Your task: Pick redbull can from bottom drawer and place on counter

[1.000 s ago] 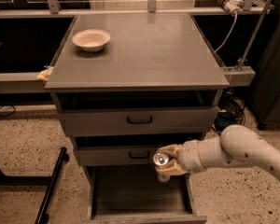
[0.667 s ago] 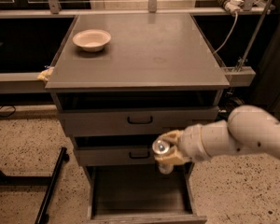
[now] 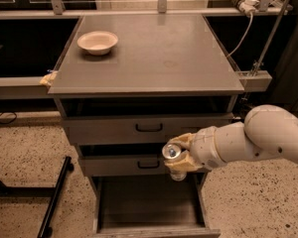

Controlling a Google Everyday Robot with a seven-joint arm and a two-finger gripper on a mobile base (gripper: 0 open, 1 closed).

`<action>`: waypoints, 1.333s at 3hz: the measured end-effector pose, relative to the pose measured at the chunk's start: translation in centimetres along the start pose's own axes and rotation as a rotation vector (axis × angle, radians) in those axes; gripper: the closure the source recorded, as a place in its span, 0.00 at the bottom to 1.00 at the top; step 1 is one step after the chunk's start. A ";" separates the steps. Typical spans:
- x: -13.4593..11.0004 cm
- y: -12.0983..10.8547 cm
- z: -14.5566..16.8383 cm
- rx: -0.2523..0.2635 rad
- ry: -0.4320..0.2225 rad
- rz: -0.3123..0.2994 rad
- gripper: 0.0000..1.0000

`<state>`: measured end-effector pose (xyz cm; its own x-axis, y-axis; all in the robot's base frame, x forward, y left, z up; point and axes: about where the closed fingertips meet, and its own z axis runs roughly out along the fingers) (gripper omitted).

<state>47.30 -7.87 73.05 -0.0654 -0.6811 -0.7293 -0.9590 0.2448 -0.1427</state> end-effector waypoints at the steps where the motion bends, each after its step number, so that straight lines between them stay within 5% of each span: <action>1: -1.3 -0.7 -1.1 0.016 -0.049 0.021 1.00; 2: -5.8 -3.1 -6.7 0.060 -0.082 0.061 1.00; 3: -11.9 -5.5 -13.9 0.099 -0.032 0.072 1.00; 4: -14.2 -6.7 -16.6 0.118 -0.046 0.088 1.00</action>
Offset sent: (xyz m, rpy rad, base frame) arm 0.0480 -0.0486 0.2533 0.1428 -0.0937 -0.1614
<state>50.04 -11.26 95.48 -0.1321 -0.6219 -0.7719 -0.9111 0.3830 -0.1526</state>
